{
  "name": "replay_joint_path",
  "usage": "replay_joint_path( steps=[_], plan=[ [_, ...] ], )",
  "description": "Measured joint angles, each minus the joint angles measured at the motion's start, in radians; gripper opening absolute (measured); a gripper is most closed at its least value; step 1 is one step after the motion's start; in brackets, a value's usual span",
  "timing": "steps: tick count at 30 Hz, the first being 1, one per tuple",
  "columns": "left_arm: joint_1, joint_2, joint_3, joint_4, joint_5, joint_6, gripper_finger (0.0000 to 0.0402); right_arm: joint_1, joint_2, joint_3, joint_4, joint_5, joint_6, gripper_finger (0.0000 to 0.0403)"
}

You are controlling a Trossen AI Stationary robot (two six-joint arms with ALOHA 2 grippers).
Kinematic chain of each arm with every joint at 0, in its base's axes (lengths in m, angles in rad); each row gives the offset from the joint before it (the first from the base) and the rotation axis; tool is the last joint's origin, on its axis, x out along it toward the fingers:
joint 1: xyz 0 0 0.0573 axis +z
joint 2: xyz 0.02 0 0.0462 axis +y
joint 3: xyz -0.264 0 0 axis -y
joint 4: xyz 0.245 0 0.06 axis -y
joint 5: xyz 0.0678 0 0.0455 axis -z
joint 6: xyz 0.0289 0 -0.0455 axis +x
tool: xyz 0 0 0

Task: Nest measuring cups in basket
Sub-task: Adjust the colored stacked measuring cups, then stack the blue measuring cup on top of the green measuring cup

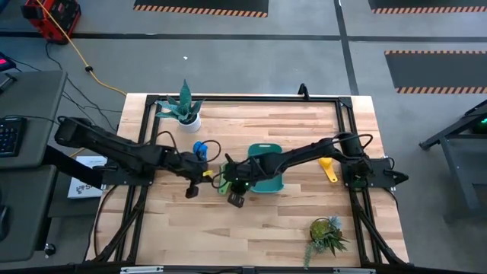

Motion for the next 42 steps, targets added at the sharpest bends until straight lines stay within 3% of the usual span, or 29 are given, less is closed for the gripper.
replay_joint_path(
  steps=[5, 13, 21, 28, 33, 42],
  plan=[
    [-0.018, 0.089, -0.001, -0.001, 0.000, 0.000, 0.0000, 0.000, 0.000, -0.067, 0.153, -0.040, 0.085, 0.0000],
    [-0.024, 0.241, -0.001, 0.191, 0.000, 0.006, 0.0000, 0.000, 0.000, -0.072, 0.138, 0.030, 0.092, 0.0000],
    [-0.024, 0.265, -0.001, 0.283, 0.000, 0.001, 0.0000, 0.001, 0.000, -0.072, 0.125, 0.107, 0.055, 0.0000],
    [-0.023, 0.265, -0.001, 0.268, 0.008, 0.003, 0.0000, -0.009, -0.001, -0.072, 0.108, 0.064, 0.026, 0.0000],
    [-0.012, 0.223, -0.003, 0.152, 0.011, 0.006, 0.0000, -0.011, -0.048, -0.072, -0.033, 0.042, -0.021, 0.0000],
    [0.038, -0.027, -0.002, 0.052, 0.010, 0.001, 0.0000, 0.008, -0.217, -0.072, -0.375, 0.219, -0.079, 0.0000]
  ],
)
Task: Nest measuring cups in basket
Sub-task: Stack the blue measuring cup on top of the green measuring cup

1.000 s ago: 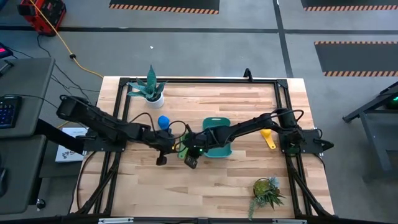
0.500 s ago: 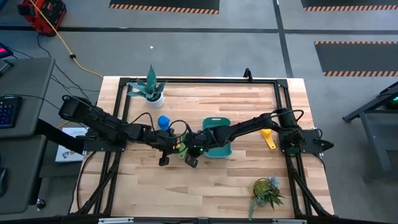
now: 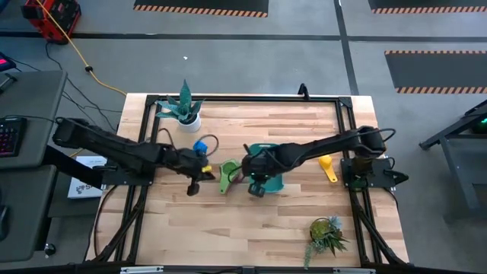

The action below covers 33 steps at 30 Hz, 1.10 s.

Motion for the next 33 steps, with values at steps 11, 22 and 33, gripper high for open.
replay_joint_path(
  steps=[11, 22, 33],
  plan=[
    [0.112, -0.369, 0.000, 0.145, -0.043, -0.010, 0.0000, 0.046, -0.467, -0.492, 0.184, 0.048, 0.346, 0.0000],
    [0.307, -0.268, 0.000, 0.494, -0.001, -0.108, 0.0000, 0.059, -0.812, -0.741, 0.498, 0.235, 0.340, 0.0000],
    [0.379, -0.129, 0.000, 0.679, 0.027, -0.261, 0.0000, -0.051, -0.857, -0.770, 0.569, 0.239, 0.172, 0.0000]
  ],
)
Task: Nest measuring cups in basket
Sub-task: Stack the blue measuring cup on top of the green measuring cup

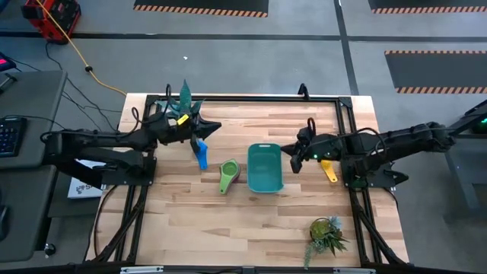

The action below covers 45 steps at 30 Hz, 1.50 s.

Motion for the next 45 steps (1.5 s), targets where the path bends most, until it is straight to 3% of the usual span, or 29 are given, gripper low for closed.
replay_joint_path(
  steps=[8, 16, 22, 28, 35, 45],
  plan=[
    [0.065, -0.069, 0.000, -0.008, 0.041, -0.011, 0.0000, -0.110, 0.000, 0.068, 0.012, -0.005, -0.047, 0.0000],
    [0.211, -0.217, 0.000, -0.083, 0.319, -0.013, 0.0000, -0.231, 0.017, 0.211, -0.125, -0.016, -0.056, 0.0009],
    [0.324, -0.311, 0.000, -0.129, 0.485, -0.056, 0.0000, -0.321, 0.129, 0.350, -0.335, -0.036, -0.051, 0.0086],
    [0.375, -0.336, 0.000, -0.129, 0.558, -0.055, 0.0000, -0.423, 0.291, 0.449, -0.714, -0.111, 0.026, 0.0181],
    [0.393, -0.335, 0.000, -0.147, 0.580, -0.053, 0.0000, -0.407, 0.368, 0.311, -1.029, -0.349, 0.146, 0.0223],
    [0.392, -0.335, 0.000, -0.150, 0.575, -0.018, 0.0000, -0.175, 0.282, -0.011, -0.928, -0.527, 0.591, 0.0224]
  ],
)
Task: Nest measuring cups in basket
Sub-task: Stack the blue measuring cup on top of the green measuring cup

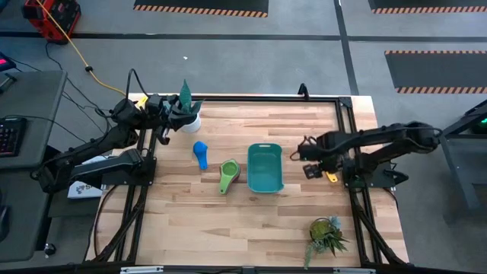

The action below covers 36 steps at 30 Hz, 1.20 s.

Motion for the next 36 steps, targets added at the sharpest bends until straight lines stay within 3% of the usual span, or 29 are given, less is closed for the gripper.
replay_joint_path(
  steps=[7, 23, 26, 29, 33, 36],
  plan=[
    [0.000, 0.000, 0.000, 0.000, -0.040, -0.001, 0.0000, 0.065, 0.002, -0.098, 0.081, 0.041, 0.172, 0.0224],
    [0.000, 0.000, 0.000, 0.000, -0.050, -0.002, 0.0000, 0.083, 0.003, -0.148, 0.153, 0.134, 0.245, 0.0224],
    [0.000, 0.000, 0.000, 0.000, -0.050, -0.002, 0.0000, 0.083, 0.002, -0.136, 0.232, 0.156, 0.238, 0.0224],
    [0.000, 0.000, 0.000, 0.001, -0.054, -0.013, 0.0000, 0.083, 0.000, -0.076, 0.371, 0.239, 0.199, 0.0224],
    [0.000, 0.000, 0.000, -0.024, -0.054, -0.024, 0.0000, 0.081, 0.000, 0.038, 0.567, 0.457, 0.070, 0.0224],
    [0.000, 0.000, 0.024, -0.214, -0.072, -0.008, 0.0000, 0.058, 0.000, 0.126, 0.646, 0.552, -0.079, 0.0224]
  ],
)
